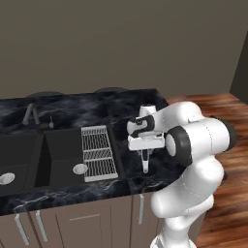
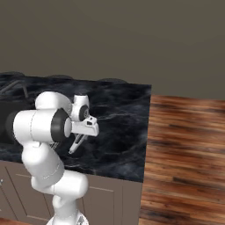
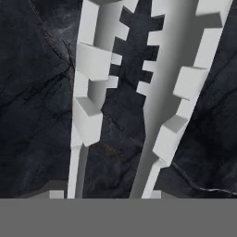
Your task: Pick up the tongs from the counter and place them near the plate next to the oven.
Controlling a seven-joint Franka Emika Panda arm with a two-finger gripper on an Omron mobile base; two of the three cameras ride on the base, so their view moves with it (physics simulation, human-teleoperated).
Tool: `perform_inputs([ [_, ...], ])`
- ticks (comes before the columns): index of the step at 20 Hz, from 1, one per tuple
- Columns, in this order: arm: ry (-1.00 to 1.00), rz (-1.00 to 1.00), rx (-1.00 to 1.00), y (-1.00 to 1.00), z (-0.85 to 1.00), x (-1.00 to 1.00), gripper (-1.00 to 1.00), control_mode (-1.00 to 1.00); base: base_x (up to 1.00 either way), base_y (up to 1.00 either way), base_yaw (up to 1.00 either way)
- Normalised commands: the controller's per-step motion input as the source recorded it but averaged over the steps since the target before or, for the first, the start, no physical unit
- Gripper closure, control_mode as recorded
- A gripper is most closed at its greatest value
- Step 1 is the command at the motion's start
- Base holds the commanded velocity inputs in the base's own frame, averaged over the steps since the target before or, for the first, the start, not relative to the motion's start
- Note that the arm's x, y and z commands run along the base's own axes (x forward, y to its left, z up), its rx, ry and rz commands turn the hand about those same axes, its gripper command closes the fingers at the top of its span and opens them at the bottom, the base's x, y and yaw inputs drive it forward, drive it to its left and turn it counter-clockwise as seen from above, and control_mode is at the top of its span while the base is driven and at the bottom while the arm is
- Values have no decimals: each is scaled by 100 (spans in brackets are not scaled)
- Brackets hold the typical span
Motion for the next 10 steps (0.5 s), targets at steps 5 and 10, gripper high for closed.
perform_inputs([
  [5, -31, 0, 0, -23, 68, -53, 100, -100, 0, 0, 0],
  [10, -24, 0, 0, -20, 85, -46, 100, -100, 0, 0, 0],
])
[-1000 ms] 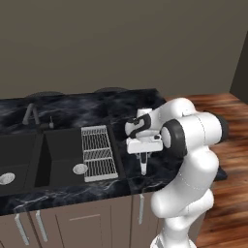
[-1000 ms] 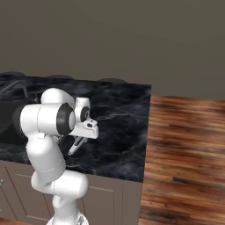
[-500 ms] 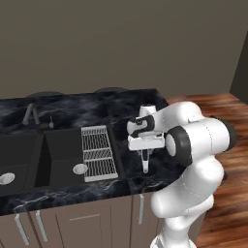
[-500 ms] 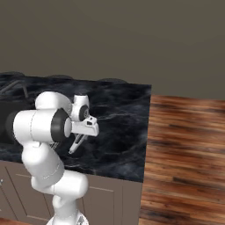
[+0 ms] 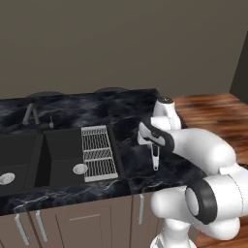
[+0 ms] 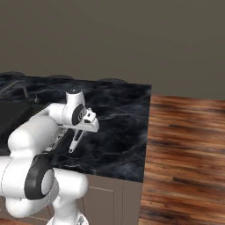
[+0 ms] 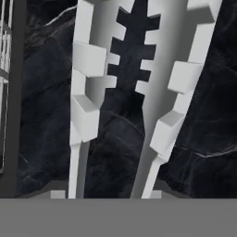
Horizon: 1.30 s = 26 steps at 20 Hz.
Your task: Pick up the tongs from the counter and place them near the plate next to the oven.
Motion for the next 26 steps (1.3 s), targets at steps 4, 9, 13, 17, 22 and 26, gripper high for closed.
perform_inputs([
  [4, -13, 0, 0, -11, 100, -17, 100, -100, 0, 0, 0],
  [9, -18, 0, 0, -14, 94, -20, 100, -100, 0, 0, 0],
  [13, -22, 2, 0, -7, 87, -34, 100, -100, 0, 0, 0],
  [17, -20, 5, 0, -19, 79, -33, 100, -100, 0, 0, 0],
  [22, -16, 5, -1, -2, 69, -35, 100, -100, 0, 0, 0],
  [26, -9, 4, -6, 15, 28, -33, 100, 100, -12, 9, 2],
])
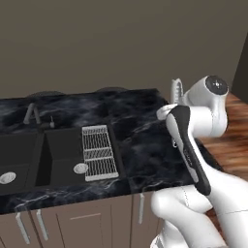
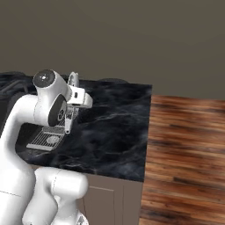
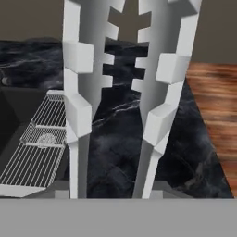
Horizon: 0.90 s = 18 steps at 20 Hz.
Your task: Pick up the tongs from the counter and place them near the plate next to the oven.
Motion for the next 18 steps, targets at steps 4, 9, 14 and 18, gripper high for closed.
perform_inputs([
  [4, 0, 0, 0, 0, 0, 0, 100, 100, -51, 58, 25],
  [9, 0, 0, 0, 0, 0, 0, 100, 100, -43, 68, 49],
  [14, 0, 0, 0, 0, 0, 0, 100, 100, -25, 71, 63],
  [18, 0, 0, 0, 0, 0, 0, 100, 100, -7, 73, 69],
])
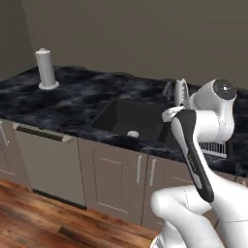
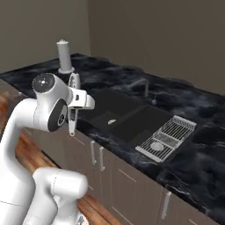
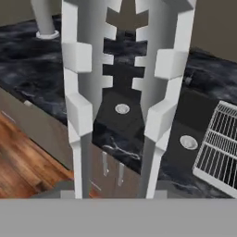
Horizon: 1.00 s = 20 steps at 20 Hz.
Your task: Pick up the tongs from the counter and place them near the plate next to the oven.
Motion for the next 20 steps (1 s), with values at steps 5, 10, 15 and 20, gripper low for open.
perform_inputs([
  [5, 0, 0, 0, 0, 0, 0, 100, 100, -6, 72, 69],
  [10, 0, 0, 0, 0, 0, 0, 100, 100, -2, 72, 69],
  [15, 0, 0, 0, 0, 0, 0, 100, 100, 11, 60, 68],
  [20, 0, 0, 0, 0, 0, 0, 100, 100, 43, 38, 67],
])
